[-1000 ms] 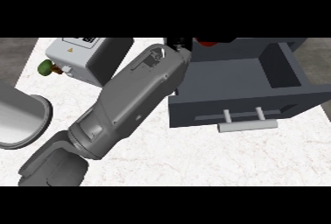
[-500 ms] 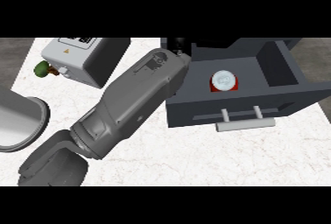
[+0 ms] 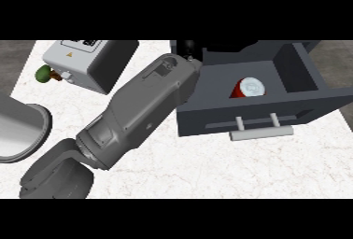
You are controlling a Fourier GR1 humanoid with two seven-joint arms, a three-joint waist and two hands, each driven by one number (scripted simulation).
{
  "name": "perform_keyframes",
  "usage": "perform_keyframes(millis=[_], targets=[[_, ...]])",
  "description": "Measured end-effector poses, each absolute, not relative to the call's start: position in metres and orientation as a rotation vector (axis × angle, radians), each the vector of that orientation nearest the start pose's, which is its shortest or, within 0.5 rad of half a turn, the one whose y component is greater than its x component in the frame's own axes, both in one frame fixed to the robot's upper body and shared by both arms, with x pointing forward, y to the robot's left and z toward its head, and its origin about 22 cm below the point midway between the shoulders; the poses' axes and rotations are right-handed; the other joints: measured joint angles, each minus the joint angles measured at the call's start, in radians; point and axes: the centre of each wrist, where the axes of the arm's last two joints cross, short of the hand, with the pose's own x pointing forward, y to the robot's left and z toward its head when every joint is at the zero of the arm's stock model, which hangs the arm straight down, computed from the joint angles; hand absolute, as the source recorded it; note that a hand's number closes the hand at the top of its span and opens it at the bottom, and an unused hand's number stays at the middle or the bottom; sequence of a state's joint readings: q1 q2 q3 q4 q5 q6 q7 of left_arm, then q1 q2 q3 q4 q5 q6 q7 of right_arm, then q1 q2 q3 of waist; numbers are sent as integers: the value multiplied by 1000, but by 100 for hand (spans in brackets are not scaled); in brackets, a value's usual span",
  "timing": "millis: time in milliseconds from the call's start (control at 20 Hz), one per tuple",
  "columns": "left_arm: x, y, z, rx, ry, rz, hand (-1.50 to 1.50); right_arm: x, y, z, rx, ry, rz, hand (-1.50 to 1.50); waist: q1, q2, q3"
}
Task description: Pick up the can, place it into the drawer and close the drawer
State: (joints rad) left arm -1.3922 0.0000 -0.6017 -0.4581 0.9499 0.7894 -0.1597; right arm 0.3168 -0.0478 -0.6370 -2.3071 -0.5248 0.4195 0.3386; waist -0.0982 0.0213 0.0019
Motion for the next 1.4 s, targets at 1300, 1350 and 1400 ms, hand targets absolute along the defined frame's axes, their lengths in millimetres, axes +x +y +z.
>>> perform_keyframes(millis=[1300, 1350, 1400], targets=[[416, -21, 181, -45, -1730, 139, -150, 165, -290, 172, -558, -1992, 576, -150, 86, -8, -2], [416, -22, 185, -43, -1728, 140, -150, 170, -285, 172, -576, -1990, 597, -150, 88, -9, -2], [416, -23, 187, -41, -1725, 142, -150, 178, -281, 168, -591, -1989, 610, -150, 92, -10, -2]])
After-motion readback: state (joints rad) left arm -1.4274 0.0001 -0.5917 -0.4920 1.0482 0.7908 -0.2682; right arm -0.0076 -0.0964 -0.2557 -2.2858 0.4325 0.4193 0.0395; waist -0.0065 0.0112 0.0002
